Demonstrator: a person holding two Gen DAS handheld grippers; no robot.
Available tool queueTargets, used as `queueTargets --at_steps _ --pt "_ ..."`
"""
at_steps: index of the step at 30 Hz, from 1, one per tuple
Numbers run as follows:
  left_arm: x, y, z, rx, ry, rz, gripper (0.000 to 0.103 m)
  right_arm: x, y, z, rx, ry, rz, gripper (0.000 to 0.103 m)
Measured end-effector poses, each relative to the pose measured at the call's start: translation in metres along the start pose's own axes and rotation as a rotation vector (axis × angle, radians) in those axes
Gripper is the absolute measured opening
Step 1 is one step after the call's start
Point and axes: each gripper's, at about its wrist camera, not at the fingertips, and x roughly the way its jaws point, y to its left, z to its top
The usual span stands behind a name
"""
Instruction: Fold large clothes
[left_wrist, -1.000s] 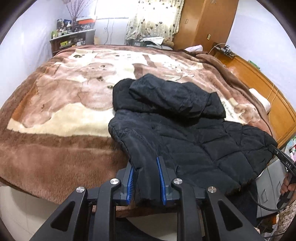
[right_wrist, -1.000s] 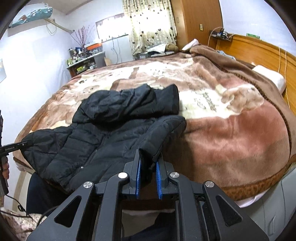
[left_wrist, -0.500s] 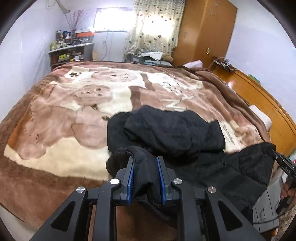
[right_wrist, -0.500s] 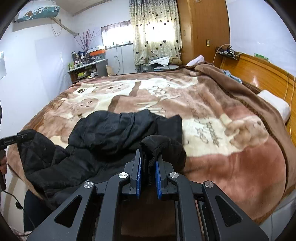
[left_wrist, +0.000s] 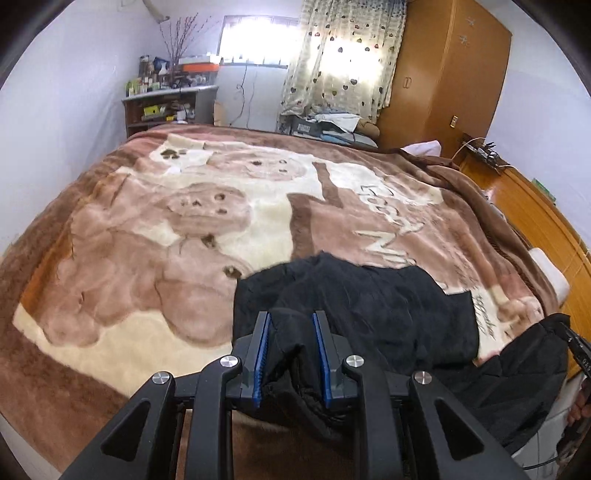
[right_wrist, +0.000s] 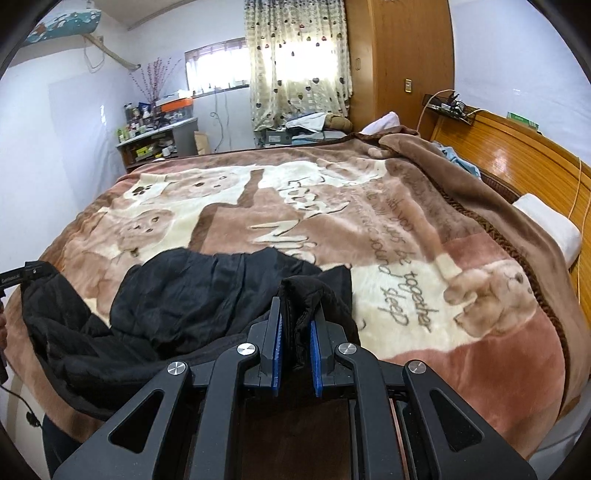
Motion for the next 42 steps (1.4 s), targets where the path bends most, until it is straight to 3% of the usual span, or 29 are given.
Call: queueTargets --at_steps 14,22,28,29,30,32,37,40,42 --pt "0.074 0.002 0.066 -0.007 0.007 0.086 0.021 0.072 -0.015 0.045 0.030 0.043 -0.024 0.013" --pt "0.124 0.004 0.085 -0.020 0.033 0.140 0.021 0.131 -0.023 0.064 0.069 0.118 -0.026 0.013" --pt "0.139 0.016 0.092 -0.069 0.023 0.097 0.022 0.164 -0.027 0.069 0.107 0.176 -0.046 0.014" --pt "0.137 0.019 0.092 -0.068 0.012 0.104 0.026 0.167 -0.028 0.070 0.118 0.181 -0.050 0.015" --pt "0.137 0.022 0.092 -0.065 0.007 0.116 0.042 0.168 -0.028 0.071 0.128 0.179 -0.054 0.020" --pt "0.131 0.036 0.091 -0.093 -0.017 0.121 0.056 0.170 -0.035 0.074 0.170 0.174 -0.066 0.024" --pt "0.121 0.066 0.088 -0.157 -0.033 0.137 0.064 0.168 -0.045 0.075 0.226 0.155 -0.068 0.032" --pt "0.124 0.081 0.078 -0.190 -0.009 0.090 0.068 0.161 -0.049 0.075 0.227 0.128 -0.050 0.033" --pt "0.130 0.084 0.069 -0.169 0.013 0.089 0.074 0.152 -0.055 0.073 0.237 0.086 -0.039 0.046"
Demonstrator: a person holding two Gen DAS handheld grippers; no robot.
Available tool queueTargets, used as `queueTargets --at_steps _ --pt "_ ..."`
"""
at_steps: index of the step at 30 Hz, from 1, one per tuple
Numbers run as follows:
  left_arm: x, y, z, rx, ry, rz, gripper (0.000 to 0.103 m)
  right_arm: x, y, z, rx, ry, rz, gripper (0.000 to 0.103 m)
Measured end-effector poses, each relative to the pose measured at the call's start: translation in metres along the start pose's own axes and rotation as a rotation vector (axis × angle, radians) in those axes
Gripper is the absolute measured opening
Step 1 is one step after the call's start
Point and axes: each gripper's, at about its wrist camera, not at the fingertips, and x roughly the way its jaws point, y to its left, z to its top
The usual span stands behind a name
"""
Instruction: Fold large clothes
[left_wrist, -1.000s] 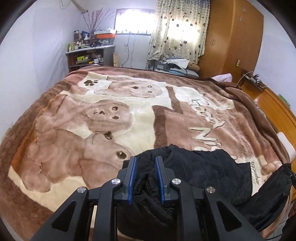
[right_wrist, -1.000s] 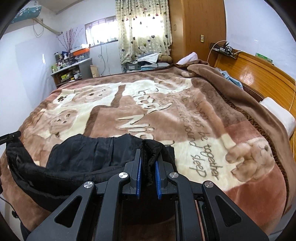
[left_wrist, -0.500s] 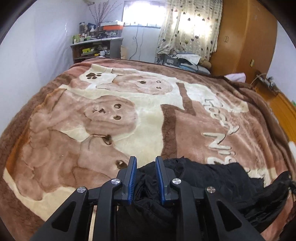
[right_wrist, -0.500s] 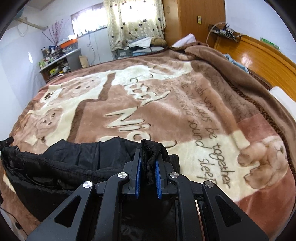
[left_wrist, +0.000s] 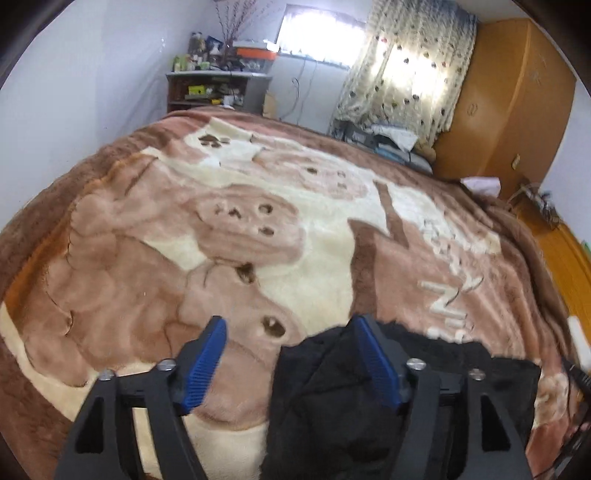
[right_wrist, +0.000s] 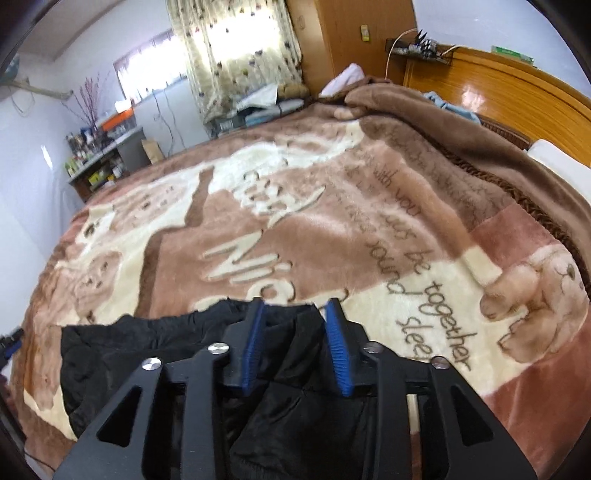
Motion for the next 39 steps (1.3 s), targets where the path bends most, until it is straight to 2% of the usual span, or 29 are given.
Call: queueTargets --at_steps 2,4,7,11,14,16,20,22,23,24,25,26,27,29,30,33,35,36,38,39 --pt "0.012 -0.001 -0.011 0.034 0.043 -0.026 0.075 -0.004 -0.007 -0.001 -0.008 -0.009 0.023 0.053" --pt "0.024 -0.005 -0.019 0.060 0.086 -0.076 0.075 -0.003 -0.013 -0.005 -0.034 0.007 0.042 0.054" --pt "0.043 -0.013 -0.031 0.098 0.143 -0.103 0.076 0.011 -0.018 -0.018 -0.133 0.076 0.052 0.060" --pt "0.066 -0.038 -0.040 0.224 0.208 -0.142 0.082 0.039 -0.026 -0.037 -0.218 0.152 0.109 0.073" --pt "0.076 -0.050 -0.035 0.252 0.181 -0.103 0.082 0.059 -0.031 -0.041 -0.214 0.178 0.141 0.075" --pt "0.085 -0.057 -0.031 0.258 0.196 -0.130 0.082 0.074 -0.034 -0.039 -0.177 0.203 0.181 0.075" --pt "0.101 -0.069 -0.027 0.289 0.209 -0.122 0.082 0.095 -0.034 -0.033 -0.128 0.245 0.205 0.075" --pt "0.106 -0.072 -0.026 0.276 0.210 -0.132 0.078 0.106 -0.033 -0.029 -0.097 0.285 0.232 0.075" --pt "0.107 -0.074 -0.027 0.279 0.211 -0.131 0.066 0.109 -0.033 -0.029 -0.086 0.293 0.246 0.072" --pt "0.109 -0.076 -0.028 0.287 0.217 -0.127 0.055 0.113 -0.032 -0.028 -0.067 0.301 0.266 0.058" --pt "0.111 -0.079 -0.029 0.304 0.219 -0.103 0.054 0.115 -0.031 -0.027 -0.060 0.300 0.268 0.052" --pt "0.112 -0.081 -0.030 0.319 0.216 -0.083 0.045 0.116 -0.030 -0.026 -0.060 0.298 0.262 0.045" --pt "0.112 -0.084 -0.031 0.335 0.214 -0.069 0.037 0.116 -0.027 -0.026 -0.071 0.297 0.257 0.035" --pt "0.105 -0.085 -0.029 0.345 0.198 -0.059 0.029 0.109 -0.021 -0.026 -0.109 0.276 0.251 0.020" --pt "0.102 -0.084 -0.027 0.336 0.188 -0.061 0.027 0.103 -0.019 -0.025 -0.127 0.251 0.243 0.017" --pt "0.083 -0.069 -0.012 0.255 0.120 -0.105 0.026 0.076 -0.021 -0.014 -0.136 0.130 0.248 0.015" --pt "0.072 -0.068 -0.004 0.248 0.064 -0.105 0.026 0.064 -0.018 -0.007 -0.134 0.073 0.262 0.015" --pt "0.071 -0.071 -0.003 0.260 0.051 -0.092 0.026 0.061 -0.011 -0.004 -0.163 0.046 0.239 0.015" --pt "0.082 -0.077 -0.002 0.290 0.062 -0.049 0.027 0.069 0.000 -0.001 -0.216 0.045 0.196 0.015" --pt "0.096 -0.078 -0.003 0.293 0.101 -0.030 0.027 0.085 0.005 -0.001 -0.226 0.089 0.154 0.015"
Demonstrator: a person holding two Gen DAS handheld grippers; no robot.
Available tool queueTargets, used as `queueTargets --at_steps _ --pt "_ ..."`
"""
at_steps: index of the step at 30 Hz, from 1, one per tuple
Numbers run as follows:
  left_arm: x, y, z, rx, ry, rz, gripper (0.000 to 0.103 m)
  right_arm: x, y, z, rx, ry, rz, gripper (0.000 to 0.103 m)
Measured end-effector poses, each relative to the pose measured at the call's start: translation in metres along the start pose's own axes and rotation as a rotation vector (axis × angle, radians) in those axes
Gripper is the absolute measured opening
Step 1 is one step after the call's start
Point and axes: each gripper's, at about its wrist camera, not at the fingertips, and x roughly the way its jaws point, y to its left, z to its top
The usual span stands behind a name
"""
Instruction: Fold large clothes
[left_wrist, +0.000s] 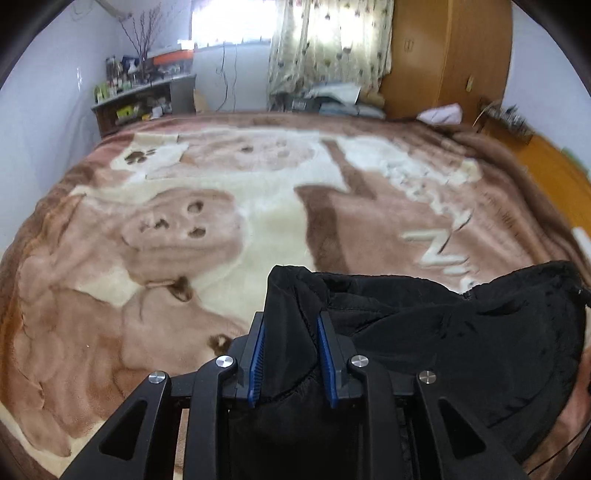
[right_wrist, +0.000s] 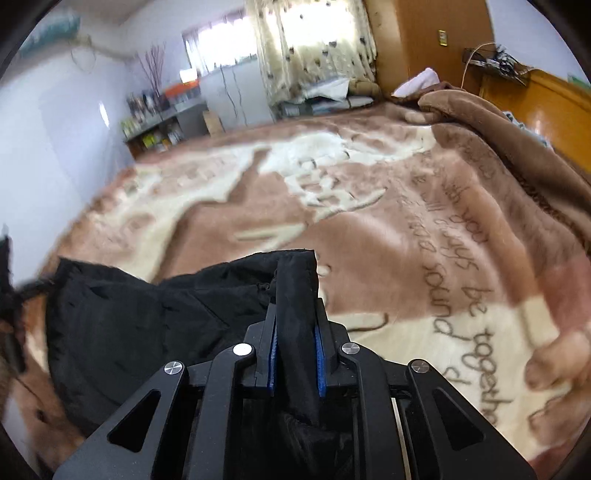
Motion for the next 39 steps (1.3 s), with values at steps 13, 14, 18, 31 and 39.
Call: queueTargets --at_steps 13,14,18,31,39 --pt "0.085 -0.030 -0.018 0.120 0.227 0.145 0.032 0.107 0.003 -0.019 -0.037 0.436 -0.164 0.023" --pt "0.083 -0.029 -0.016 0.101 0.220 0.145 0.034 0.107 0.004 -0.017 -0.051 0.447 -0.180 0.024" --pt "0.063 -0.013 -0.010 -0.027 0.197 0.097 0.042 0.082 0.003 -0.002 0.033 0.348 -0.223 0.037" --pt "-0.081 -0.058 -0.049 -0.018 -0.079 0.047 0.075 -0.061 0.073 -0.026 0.005 -0.043 -0.122 0.059" --pt "-0.039 -0.124 -0.089 0.018 0.064 -0.005 0.075 -0.018 0.129 -0.075 -0.087 0.077 -0.070 0.059"
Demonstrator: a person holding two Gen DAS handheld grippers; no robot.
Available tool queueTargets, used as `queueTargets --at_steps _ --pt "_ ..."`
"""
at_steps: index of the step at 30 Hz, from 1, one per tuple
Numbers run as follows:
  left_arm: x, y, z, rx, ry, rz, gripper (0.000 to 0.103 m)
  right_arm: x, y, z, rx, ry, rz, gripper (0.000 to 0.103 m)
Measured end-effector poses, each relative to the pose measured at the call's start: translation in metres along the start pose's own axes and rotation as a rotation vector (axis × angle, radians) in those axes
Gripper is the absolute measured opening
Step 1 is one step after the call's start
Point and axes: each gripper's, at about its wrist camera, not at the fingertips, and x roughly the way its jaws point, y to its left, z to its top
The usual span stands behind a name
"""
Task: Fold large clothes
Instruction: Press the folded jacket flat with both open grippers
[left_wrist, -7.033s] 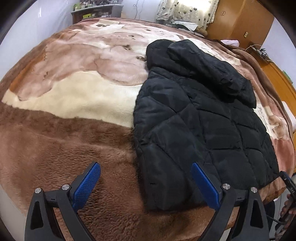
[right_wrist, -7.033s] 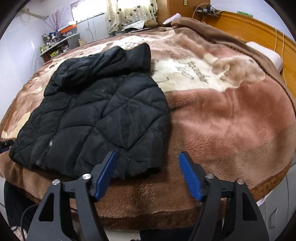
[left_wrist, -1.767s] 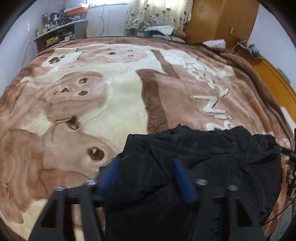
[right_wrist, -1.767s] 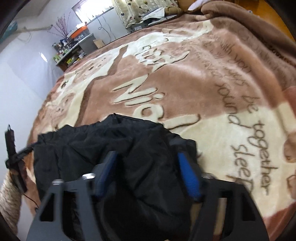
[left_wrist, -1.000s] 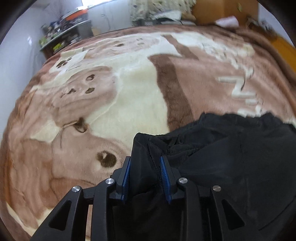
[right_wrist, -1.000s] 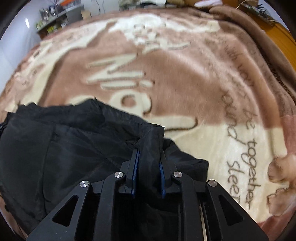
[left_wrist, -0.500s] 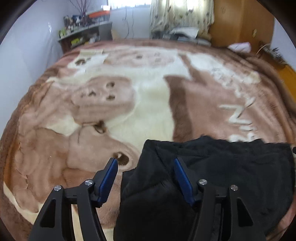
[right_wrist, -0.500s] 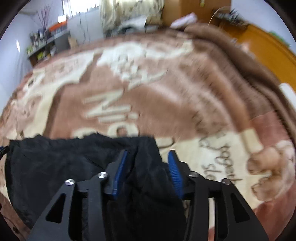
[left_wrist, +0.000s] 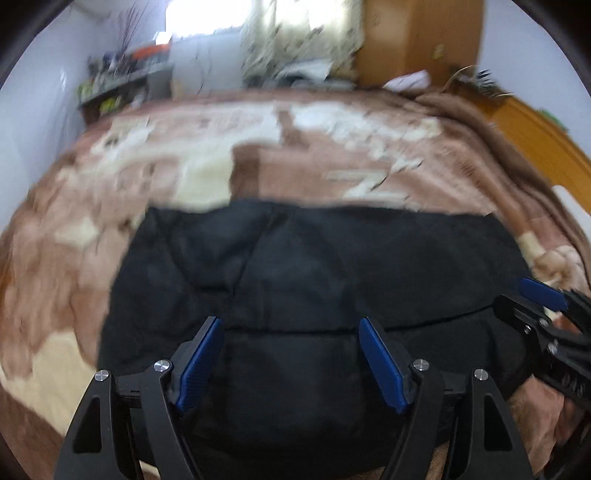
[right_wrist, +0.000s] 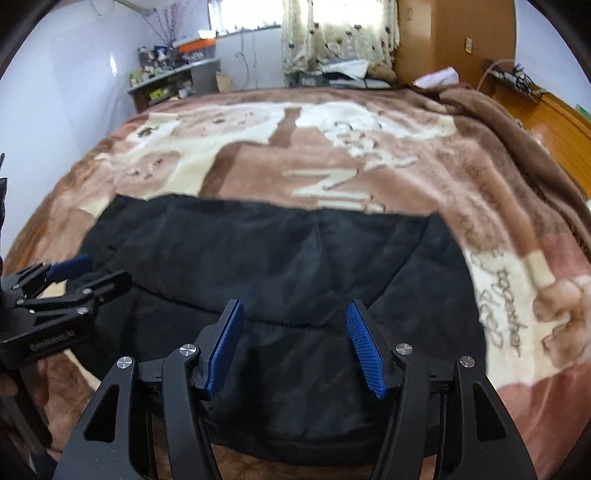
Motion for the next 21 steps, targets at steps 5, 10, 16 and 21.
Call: queueTargets --at_steps 5,10,16,21 --pt "0.035 0.013 -0.005 -0.002 0.033 0.055 0.081 0.033 -0.012 -0.010 0.012 0.058 -0.025 0.059" --pt "0.066 0.023 -0.012 -0.037 0.077 0.022 0.087 0.060 -0.018 -0.024 -0.010 0.073 -0.004 0.060" --pt "0.097 0.021 -0.017 -0.018 0.106 0.037 0.087 0.090 -0.019 -0.031 -0.011 0.130 -0.002 0.060" --pt "0.103 0.019 -0.017 -0.008 0.114 0.051 0.087 0.096 -0.015 -0.034 -0.016 0.133 -0.029 0.061"
